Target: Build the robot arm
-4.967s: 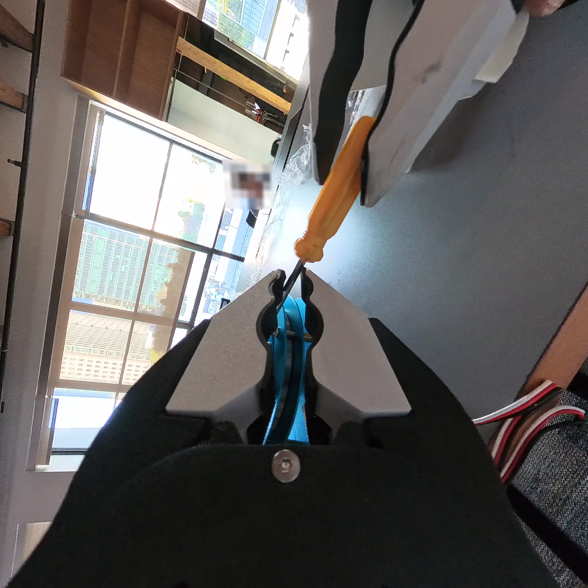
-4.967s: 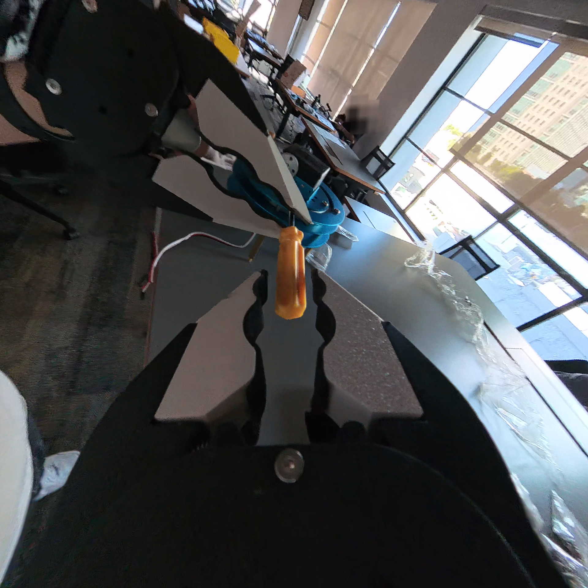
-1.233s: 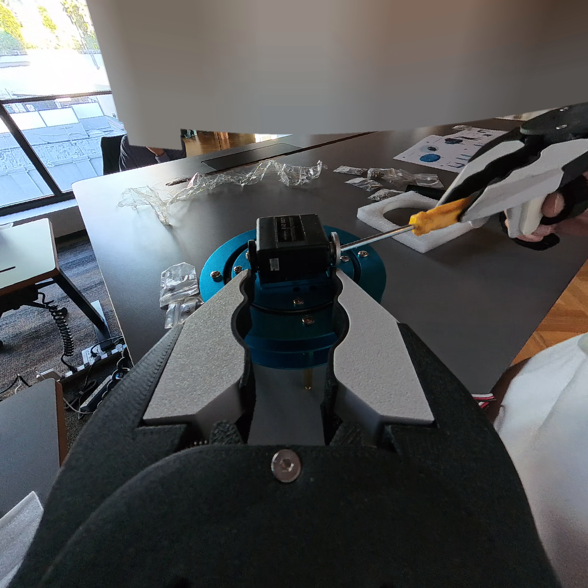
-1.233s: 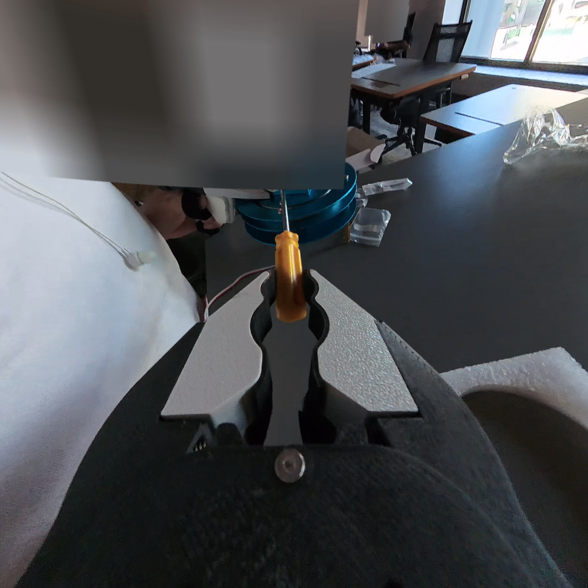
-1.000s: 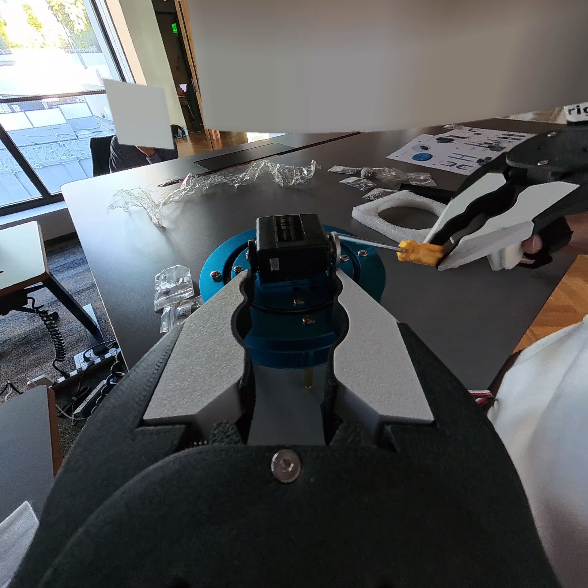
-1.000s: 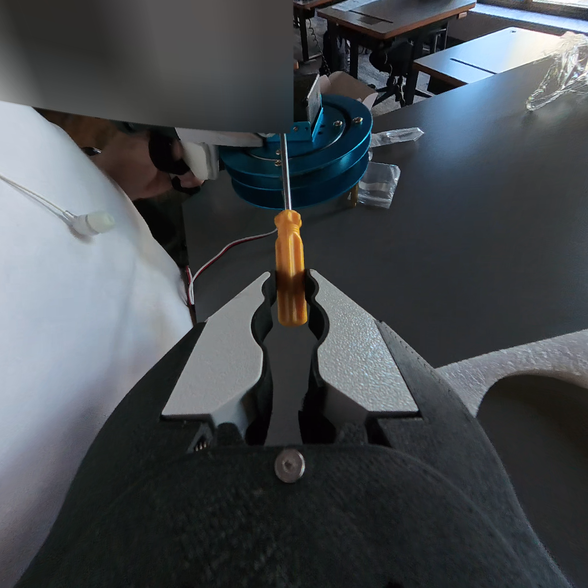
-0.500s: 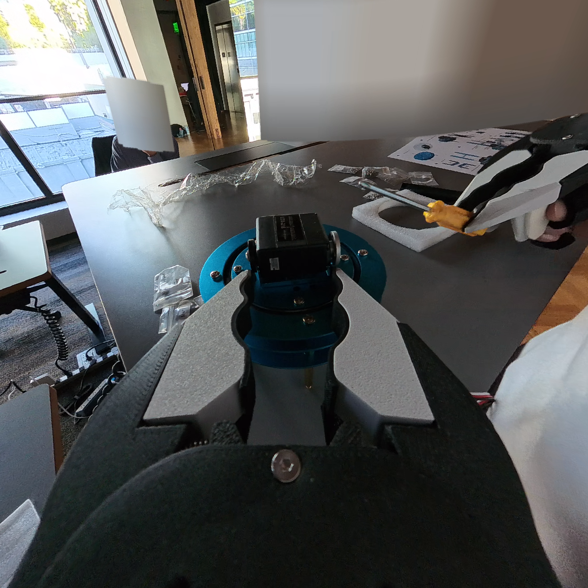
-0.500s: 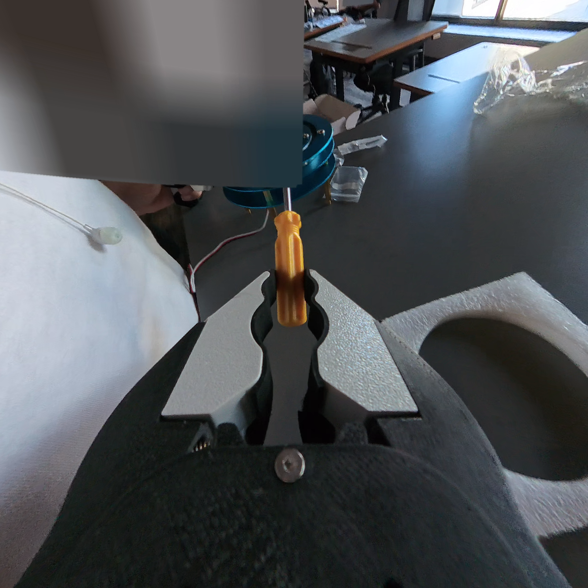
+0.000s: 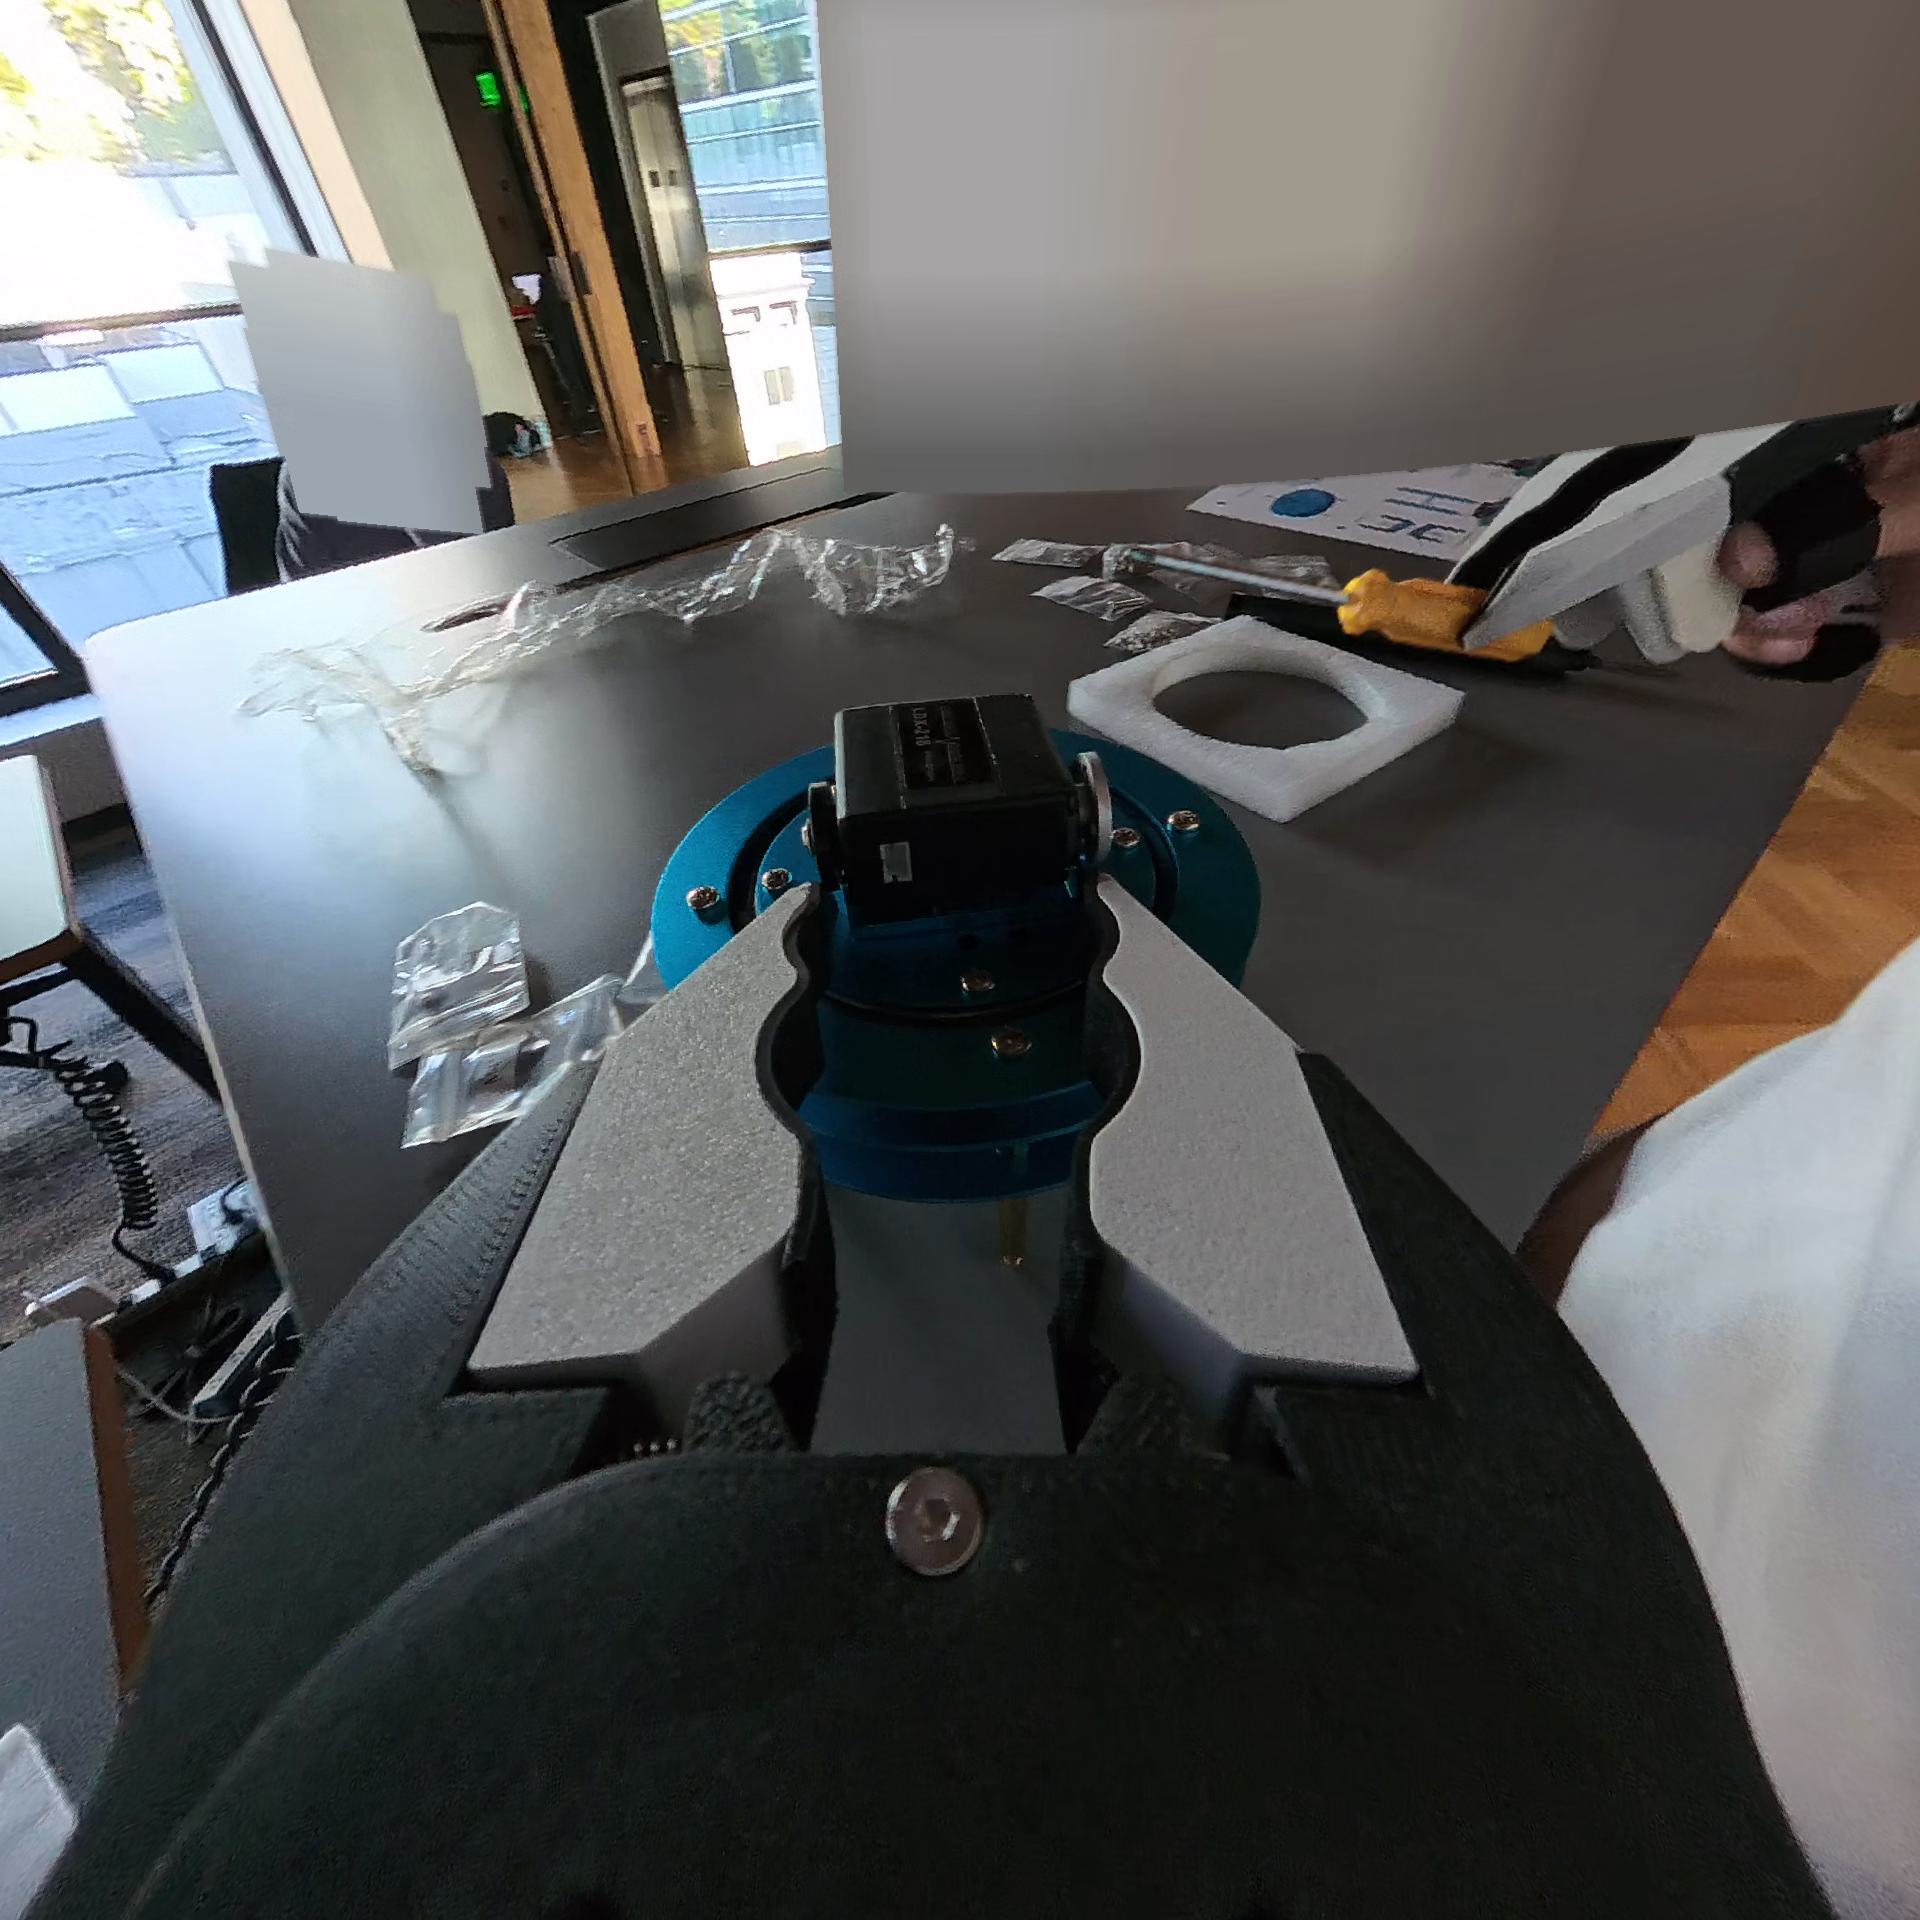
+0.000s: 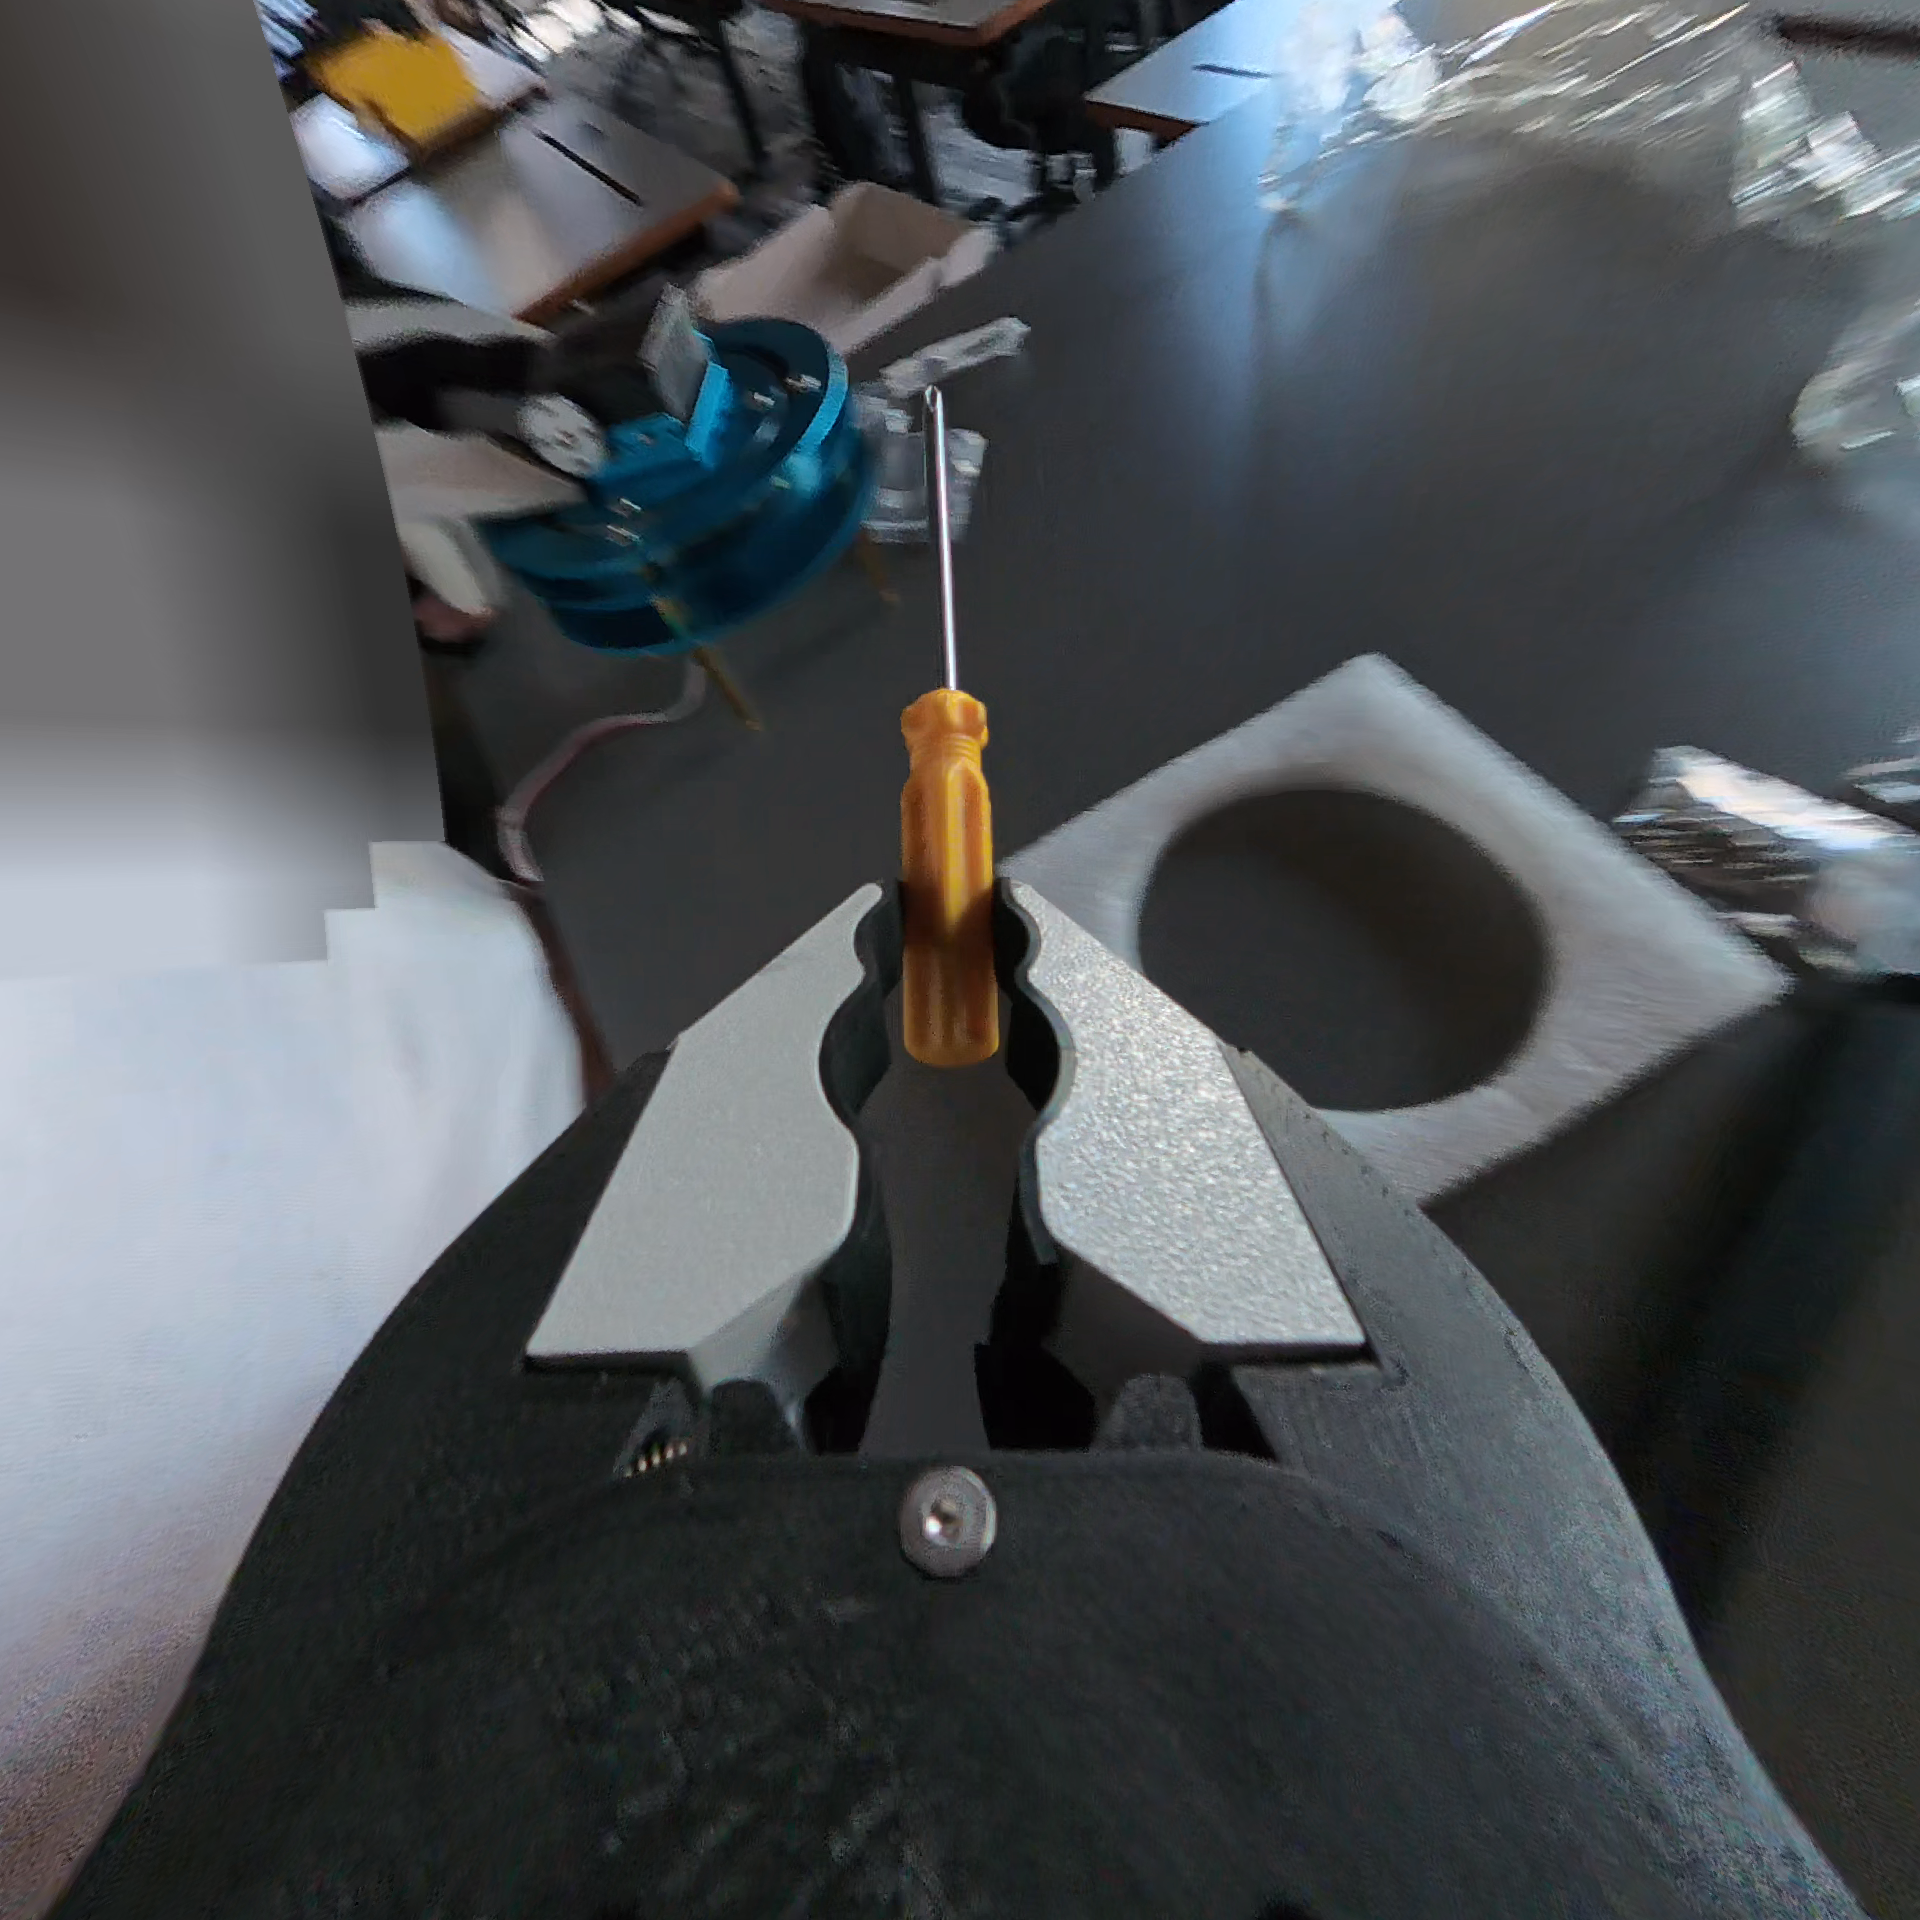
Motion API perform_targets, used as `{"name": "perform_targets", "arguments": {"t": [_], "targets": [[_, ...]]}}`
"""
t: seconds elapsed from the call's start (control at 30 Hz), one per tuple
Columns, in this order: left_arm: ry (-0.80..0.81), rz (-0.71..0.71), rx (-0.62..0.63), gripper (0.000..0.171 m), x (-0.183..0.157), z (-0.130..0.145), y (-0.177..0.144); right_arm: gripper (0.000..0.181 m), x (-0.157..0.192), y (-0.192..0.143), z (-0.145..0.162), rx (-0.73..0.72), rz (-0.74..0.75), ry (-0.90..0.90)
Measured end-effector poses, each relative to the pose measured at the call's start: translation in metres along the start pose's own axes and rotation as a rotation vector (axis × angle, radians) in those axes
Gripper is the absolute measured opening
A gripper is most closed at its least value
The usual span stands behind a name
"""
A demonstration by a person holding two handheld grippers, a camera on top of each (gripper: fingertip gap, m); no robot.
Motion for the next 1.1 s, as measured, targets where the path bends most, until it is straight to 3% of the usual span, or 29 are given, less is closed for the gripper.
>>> {"name": "perform_targets", "arguments": {"t": [0.17,0.23,0.37,0.43,0.53,0.63,0.77,0.9,1.0,1.1], "targets": [[0.010,-0.007,0.002,0.048,-0.007,-0.002,0.006,0.015,0.033,0.011,0.001,0.006,-0.256,0.213],[0.051,-0.005,-0.003,0.062,-0.006,-0.001,-0.002,0.015,0.037,0.013,0.001,0.045,-0.259,0.190],[0.092,0.091,-0.015,0.064,0.006,-0.005,-0.013,0.015,0.042,0.018,-0.001,0.155,-0.167,-0.003],[0.178,0.191,-0.008,0.064,0.014,-0.013,-0.014,0.015,0.047,0.019,-0.008,0.158,-0.161,-0.080],[0.270,0.462,0.012,0.063,0.019,-0.028,-0.009,0.015,0.049,0.017,-0.017,0.145,-0.112,-0.219],[0.258,0.746,0.007,0.064,0.022,-0.041,0.007,0.015,0.045,0.017,-0.022,0.126,-0.036,-0.359],[0.216,0.991,0.065,0.065,0.025,-0.036,0.032,0.015,0.041,0.021,-0.023,0.147,0.008,-0.409],[0.216,1.128,0.085,0.070,0.020,-0.028,0.037,0.015,0.051,0.022,-0.021,0.178,0.036,-0.482],[0.213,1.174,0.069,0.051,0.025,-0.028,0.036,0.016,0.052,0.027,-0.017,0.199,0.060,-0.534],[0.216,1.198,0.065,0.046,0.027,-0.028,0.036,0.016,0.053,0.031,-0.017,0.190,0.054,-0.554]]}}
Point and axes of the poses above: each gripper's, where its closed fingertips meet, y out along the fingers, z out of its underside, x = y × z across the jaws, the point moved 4 cm from there along -y, back along the fingers, and after that the axes turned 3 degrees about z, right-handed, at the moved point
